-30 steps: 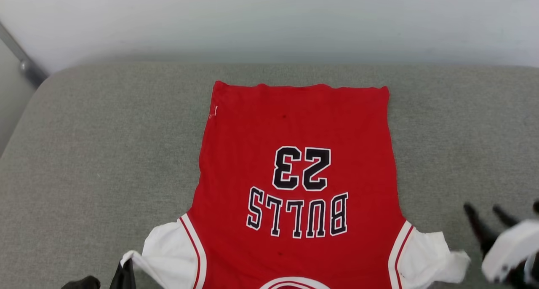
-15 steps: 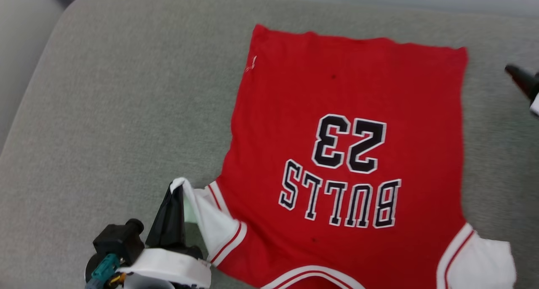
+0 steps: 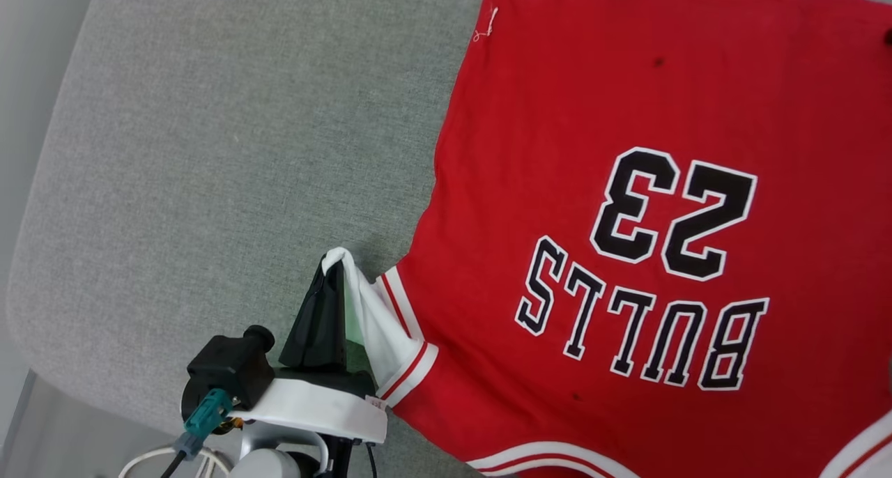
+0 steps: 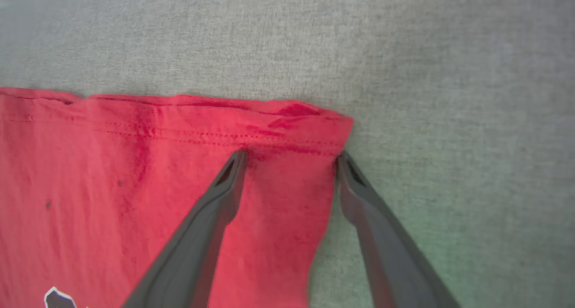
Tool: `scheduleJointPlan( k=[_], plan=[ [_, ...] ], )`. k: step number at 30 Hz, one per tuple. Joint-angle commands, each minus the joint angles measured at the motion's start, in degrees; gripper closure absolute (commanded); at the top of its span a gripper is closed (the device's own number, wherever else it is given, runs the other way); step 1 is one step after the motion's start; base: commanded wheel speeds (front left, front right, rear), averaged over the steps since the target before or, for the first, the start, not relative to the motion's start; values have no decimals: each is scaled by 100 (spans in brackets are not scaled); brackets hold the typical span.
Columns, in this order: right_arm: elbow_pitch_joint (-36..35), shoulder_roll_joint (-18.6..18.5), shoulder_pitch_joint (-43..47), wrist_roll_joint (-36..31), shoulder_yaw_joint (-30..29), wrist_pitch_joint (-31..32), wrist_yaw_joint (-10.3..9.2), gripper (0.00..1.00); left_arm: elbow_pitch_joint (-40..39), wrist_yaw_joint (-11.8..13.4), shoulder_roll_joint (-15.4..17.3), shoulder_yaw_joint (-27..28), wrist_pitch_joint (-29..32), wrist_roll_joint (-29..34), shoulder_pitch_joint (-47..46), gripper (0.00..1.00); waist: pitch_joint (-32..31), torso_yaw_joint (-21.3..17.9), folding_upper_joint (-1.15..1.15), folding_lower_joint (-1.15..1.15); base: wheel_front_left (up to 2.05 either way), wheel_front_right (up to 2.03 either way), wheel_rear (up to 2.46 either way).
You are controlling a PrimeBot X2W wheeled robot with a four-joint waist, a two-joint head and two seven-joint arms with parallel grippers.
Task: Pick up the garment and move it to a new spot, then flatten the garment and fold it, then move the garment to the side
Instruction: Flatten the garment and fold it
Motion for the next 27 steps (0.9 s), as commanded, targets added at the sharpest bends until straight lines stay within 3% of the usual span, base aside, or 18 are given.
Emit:
scheduleJointPlan(
  k=[1,4,5,6,10,18,23,27],
  plan=[
    [101,90,-26,-107,-57,141,-4,0,78,-45,-61,2,-55,-23,-89,100,146,115,0,-1,0,0,0],
    [204,217,91,-233,-215,387,-4,0,240,-150,-109,0,-100,-14,-169,100,167,151,0,-1,0,0,0],
    [207,244,145,-289,-219,460,-4,43,300,-177,-132,3,-112,-9,-177,100,168,161,0,-1,0,0,0],
    [204,268,192,-309,-248,514,-3,100,368,-203,-148,12,-125,-8,-192,100,166,164,0,-1,0,0,0],
    [136,336,280,-399,-294,694,-3,100,549,-323,-235,64,-155,21,-270,100,141,167,0,-1,0,0,0],
    [-285,80,157,-424,-19,689,-3,100,860,-516,-291,220,-183,51,-233,100,-246,131,0,-1,0,0,0],
    [-919,-159,335,263,642,404,-3,100,991,-593,-251,355,-183,57,-70,100,-791,-11,0,-1,0,0,0],
    [-1741,-721,979,910,1195,225,-5,100,1070,-605,-157,474,-178,36,122,100,-1249,-248,0,-1,0,0,0]
  ],
)
